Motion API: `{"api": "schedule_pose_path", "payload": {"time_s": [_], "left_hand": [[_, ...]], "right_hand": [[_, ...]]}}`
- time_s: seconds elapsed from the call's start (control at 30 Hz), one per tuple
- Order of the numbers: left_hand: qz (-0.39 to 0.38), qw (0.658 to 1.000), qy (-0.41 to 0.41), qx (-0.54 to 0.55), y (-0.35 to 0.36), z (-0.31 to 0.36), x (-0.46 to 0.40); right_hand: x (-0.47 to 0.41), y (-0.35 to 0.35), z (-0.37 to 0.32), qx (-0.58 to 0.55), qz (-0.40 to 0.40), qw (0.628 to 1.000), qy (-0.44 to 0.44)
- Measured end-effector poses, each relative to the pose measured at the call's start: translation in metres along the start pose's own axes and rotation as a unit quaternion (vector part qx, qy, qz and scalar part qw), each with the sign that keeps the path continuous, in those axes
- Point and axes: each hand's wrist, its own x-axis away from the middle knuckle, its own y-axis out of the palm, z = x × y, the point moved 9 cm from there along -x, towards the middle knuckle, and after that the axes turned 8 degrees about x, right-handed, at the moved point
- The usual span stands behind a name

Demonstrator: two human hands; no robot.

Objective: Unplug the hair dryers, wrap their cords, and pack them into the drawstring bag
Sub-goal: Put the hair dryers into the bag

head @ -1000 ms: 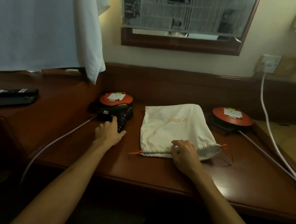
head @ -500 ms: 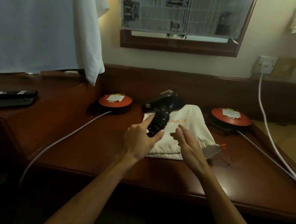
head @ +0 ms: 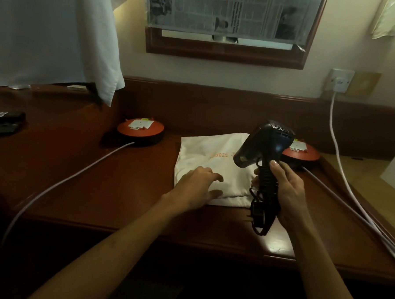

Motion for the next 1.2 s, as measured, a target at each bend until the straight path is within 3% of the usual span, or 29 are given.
{"api": "schedule_pose_path", "payload": {"time_s": [0.07,0.23,0.4,0.5,0.6,0.73,0.9,1.1,1.2], "left_hand": [[-0.022,0.999,-0.026,-0.039,0.008,-0.015,-0.006],[-0.041,0.998,-0.039,0.009,0.018,-0.032,-0.017],[0.044,0.984,-0.067,0.160,-0.019,-0.046,-0.031],[0.070,0.976,-0.072,0.193,-0.045,-0.053,-0.042],[0.078,0.969,-0.054,0.230,-0.063,-0.053,-0.047],[0.108,0.965,-0.026,0.237,-0.082,-0.041,-0.047],[0.135,0.968,0.007,0.210,-0.090,-0.034,-0.044],[0.259,0.943,0.033,0.208,-0.113,-0.037,-0.036],[0.263,0.944,0.067,0.187,-0.119,-0.028,-0.035]], "right_hand": [[0.001,-0.004,-0.008,0.012,-0.028,1.000,0.001],[0.010,-0.001,-0.013,0.068,-0.126,0.990,0.001],[0.016,0.008,-0.010,0.157,-0.190,0.969,-0.005],[0.021,0.023,-0.013,0.226,-0.234,0.945,-0.031],[0.019,0.042,-0.005,0.331,-0.256,0.907,-0.051],[0.003,0.060,0.014,0.503,-0.216,0.832,-0.089],[-0.009,0.079,0.037,0.600,-0.234,0.761,-0.084],[-0.008,0.057,0.031,0.625,-0.218,0.743,-0.098],[0.004,0.053,0.046,0.694,-0.247,0.666,-0.118]]}}
